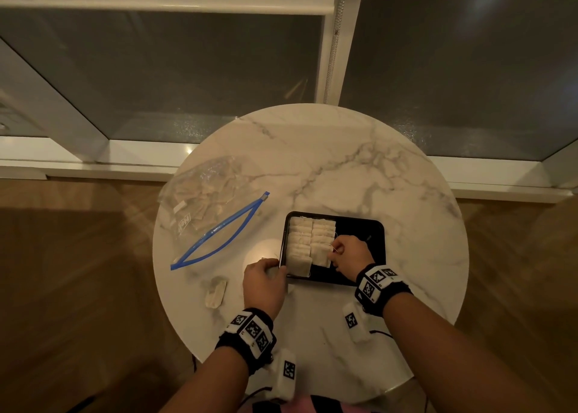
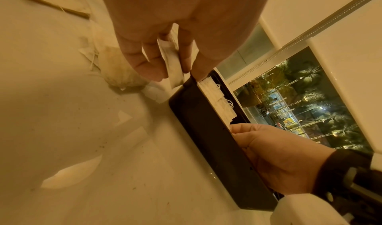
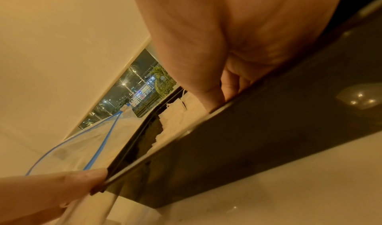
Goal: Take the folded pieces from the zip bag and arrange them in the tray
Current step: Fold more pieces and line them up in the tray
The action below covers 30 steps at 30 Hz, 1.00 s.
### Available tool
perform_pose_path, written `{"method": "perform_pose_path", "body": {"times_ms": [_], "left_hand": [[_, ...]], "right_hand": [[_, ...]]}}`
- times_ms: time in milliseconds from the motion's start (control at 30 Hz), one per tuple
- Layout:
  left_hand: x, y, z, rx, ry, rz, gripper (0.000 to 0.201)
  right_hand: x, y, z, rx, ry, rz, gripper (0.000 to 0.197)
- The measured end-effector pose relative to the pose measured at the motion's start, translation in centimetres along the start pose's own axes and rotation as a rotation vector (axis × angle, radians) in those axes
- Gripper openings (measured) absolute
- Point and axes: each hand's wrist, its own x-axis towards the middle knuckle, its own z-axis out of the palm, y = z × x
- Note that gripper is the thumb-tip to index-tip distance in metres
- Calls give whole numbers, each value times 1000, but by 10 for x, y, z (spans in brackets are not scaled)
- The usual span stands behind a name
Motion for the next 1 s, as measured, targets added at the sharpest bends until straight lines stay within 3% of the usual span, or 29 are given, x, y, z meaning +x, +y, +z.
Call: {"method": "perform_pose_path", "body": {"times_ms": [200, 367, 433, 533, 600, 733, 833, 1000], "left_hand": [[1, 0, -2, -44, 36, 38, 23], [2, 2, -11, -102, 121, 119, 22], [-4, 11, -15, -217, 80, 138, 23], [-14, 25, -13, -410, -78, 147, 37], [-19, 33, -9, -501, -143, 130, 41], [-26, 48, -4, -563, -191, 110, 22], [-25, 40, 0, -505, -200, 127, 5], [-26, 32, 2, -406, -233, 87, 20]], "right_hand": [[-1, 3, -4, 77, 37, -3, 11], [-16, -2, -13, 149, 180, -38, 10], [-31, -9, -15, 254, 144, -82, 12], [-56, -26, -16, 489, -135, -95, 20], [-67, -33, -16, 570, -240, -114, 19], [-72, -34, -15, 612, -218, -175, 3], [-72, -32, -17, 632, -184, -161, 4], [-73, -29, -20, 696, -52, -148, 11]]}}
